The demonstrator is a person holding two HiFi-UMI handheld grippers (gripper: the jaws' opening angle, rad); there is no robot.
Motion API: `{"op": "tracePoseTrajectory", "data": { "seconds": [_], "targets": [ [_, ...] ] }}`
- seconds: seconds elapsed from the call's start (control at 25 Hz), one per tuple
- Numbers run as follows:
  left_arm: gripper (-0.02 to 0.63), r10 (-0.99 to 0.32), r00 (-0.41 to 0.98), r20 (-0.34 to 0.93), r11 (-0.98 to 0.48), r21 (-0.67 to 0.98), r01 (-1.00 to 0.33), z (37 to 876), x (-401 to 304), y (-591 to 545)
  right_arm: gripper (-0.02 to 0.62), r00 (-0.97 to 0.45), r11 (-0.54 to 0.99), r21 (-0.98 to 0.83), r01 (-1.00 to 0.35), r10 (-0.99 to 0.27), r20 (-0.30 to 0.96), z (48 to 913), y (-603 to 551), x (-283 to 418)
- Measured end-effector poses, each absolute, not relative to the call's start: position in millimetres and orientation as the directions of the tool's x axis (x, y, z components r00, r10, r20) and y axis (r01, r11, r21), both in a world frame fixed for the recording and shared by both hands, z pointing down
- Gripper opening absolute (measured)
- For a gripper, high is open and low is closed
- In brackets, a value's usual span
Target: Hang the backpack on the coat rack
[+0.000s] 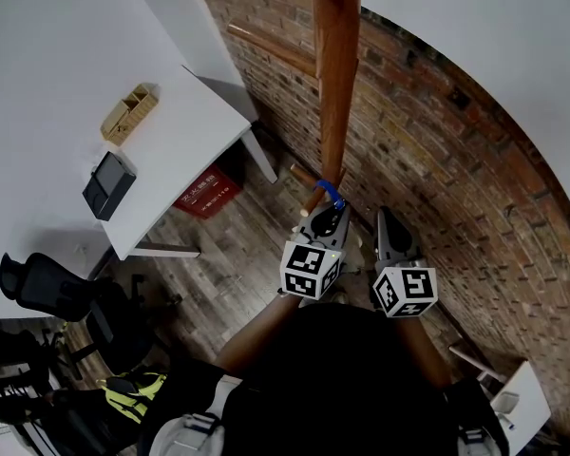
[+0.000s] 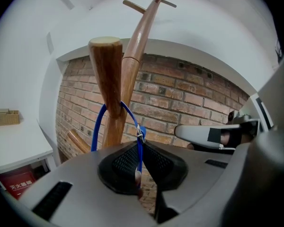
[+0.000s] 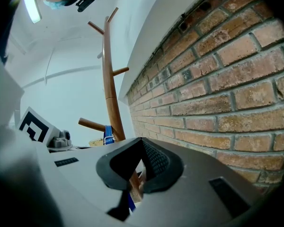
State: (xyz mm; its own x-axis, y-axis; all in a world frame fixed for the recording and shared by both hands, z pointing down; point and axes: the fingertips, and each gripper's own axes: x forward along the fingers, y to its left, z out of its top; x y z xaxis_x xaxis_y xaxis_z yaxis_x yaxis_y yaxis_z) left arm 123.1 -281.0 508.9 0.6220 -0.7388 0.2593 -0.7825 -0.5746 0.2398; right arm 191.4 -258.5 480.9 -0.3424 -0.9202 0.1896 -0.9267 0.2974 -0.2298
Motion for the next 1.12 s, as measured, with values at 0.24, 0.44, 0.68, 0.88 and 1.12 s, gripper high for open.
{"op": "tracePoseTrajectory", "data": {
  "seconds": [0.24,0.44,0.68,0.88,1.12],
  "targets": [
    [0.028,-0.741,0.617,0.266,-0.568,0.241,-0.787,515,120,-283,0.012,-0.345,0.300,-0.229,-0.926,-0.919,0.190,481,-259,189],
    [0.028,-0.746,0.607,0.272,-0.559,0.238,-0.794,521,114,-286,0.012,-0.344,0.300,-0.225,-0.927,-0.920,0.187,480,-260,187],
    [0.028,-0.748,0.605,0.275,-0.558,0.235,-0.796,523,110,-286,0.012,-0.341,0.297,-0.226,-0.928,-0.922,0.186,479,-258,186],
    [0.028,-0.755,0.593,0.281,-0.551,0.219,-0.805,526,104,-287,0.012,-0.340,0.296,-0.227,-0.928,-0.922,0.187,481,-254,183],
    [0.028,-0.750,0.594,0.292,-0.556,0.207,-0.805,528,100,-285,0.012,-0.343,0.297,-0.232,-0.926,-0.919,0.192,482,-250,176]
  ]
}}
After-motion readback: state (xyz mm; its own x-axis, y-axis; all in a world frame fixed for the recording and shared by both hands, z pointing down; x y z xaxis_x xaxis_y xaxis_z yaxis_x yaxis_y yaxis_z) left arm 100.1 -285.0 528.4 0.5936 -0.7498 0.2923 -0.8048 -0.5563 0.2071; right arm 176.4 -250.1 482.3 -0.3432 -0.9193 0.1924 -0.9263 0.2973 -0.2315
